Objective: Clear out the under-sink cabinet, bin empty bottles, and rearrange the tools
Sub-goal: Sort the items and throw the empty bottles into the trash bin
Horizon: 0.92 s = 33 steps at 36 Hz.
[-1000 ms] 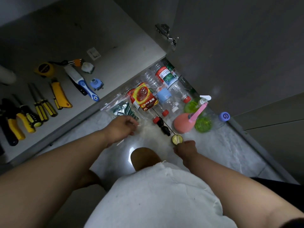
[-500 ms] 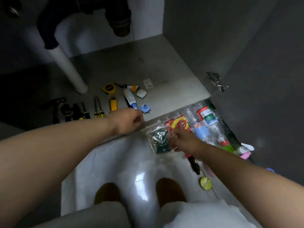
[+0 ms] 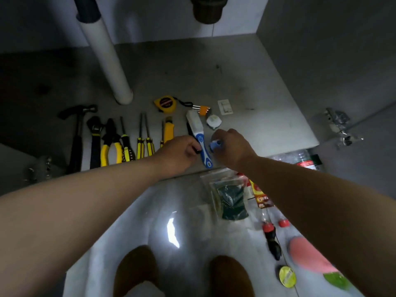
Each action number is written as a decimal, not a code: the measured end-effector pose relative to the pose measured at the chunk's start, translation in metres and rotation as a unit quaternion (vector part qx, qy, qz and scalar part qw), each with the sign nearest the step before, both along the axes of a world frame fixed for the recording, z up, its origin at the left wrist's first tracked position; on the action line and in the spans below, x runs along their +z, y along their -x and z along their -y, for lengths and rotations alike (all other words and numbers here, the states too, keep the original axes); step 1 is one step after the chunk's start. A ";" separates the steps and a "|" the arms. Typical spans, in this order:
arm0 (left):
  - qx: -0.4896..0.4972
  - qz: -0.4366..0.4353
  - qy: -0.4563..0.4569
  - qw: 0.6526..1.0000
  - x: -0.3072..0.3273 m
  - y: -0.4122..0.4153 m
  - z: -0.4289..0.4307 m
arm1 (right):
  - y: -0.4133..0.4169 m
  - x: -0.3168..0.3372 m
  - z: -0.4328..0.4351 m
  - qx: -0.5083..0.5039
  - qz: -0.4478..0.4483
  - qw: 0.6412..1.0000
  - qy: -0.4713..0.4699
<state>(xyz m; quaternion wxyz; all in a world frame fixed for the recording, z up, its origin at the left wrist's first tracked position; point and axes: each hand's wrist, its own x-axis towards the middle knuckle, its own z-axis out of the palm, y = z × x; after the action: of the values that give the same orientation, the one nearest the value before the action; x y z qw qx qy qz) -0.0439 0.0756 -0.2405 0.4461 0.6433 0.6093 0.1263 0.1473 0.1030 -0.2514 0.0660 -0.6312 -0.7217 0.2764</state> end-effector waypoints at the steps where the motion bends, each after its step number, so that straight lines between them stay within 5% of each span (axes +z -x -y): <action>1: 0.009 0.014 0.004 1.000 -0.002 -0.002 0.000 | 0.002 0.001 -0.001 -0.021 0.000 1.000 -0.006; 6: 0.022 0.044 -0.009 0.999 -0.005 -0.011 -0.006 | -0.002 0.019 0.005 -0.094 -0.090 0.991 0.006; 10: 0.040 0.149 -0.001 0.988 -0.005 -0.023 -0.009 | -0.006 0.040 0.011 -0.113 -0.252 0.953 0.125; 13: 0.064 0.146 -0.041 0.986 -0.004 -0.028 -0.010 | -0.009 0.045 0.004 -0.120 -0.312 0.922 0.195; 16: 0.101 0.121 -0.058 0.986 -0.001 -0.024 -0.012 | -0.011 0.039 -0.015 -0.128 -0.252 0.952 0.122; 20: 0.124 0.120 -0.030 0.985 0.001 -0.012 -0.008 | -0.012 0.022 -0.044 -0.035 -0.066 0.997 -0.013; 24: 0.101 0.126 -0.013 0.987 0.002 -0.001 0.002 | 0.001 0.010 -0.059 0.039 0.011 0.999 -0.014; 33: 0.000 0.126 -0.003 0.992 0.005 0.001 0.019 | -0.002 0.001 -0.036 -0.022 0.083 0.992 -0.097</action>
<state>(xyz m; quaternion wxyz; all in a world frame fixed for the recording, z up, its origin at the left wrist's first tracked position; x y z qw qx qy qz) -0.0447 0.0566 -0.2356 0.5178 0.6233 0.5478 0.2083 0.1494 0.1387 -0.2507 0.0734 -0.6582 -0.7340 0.1503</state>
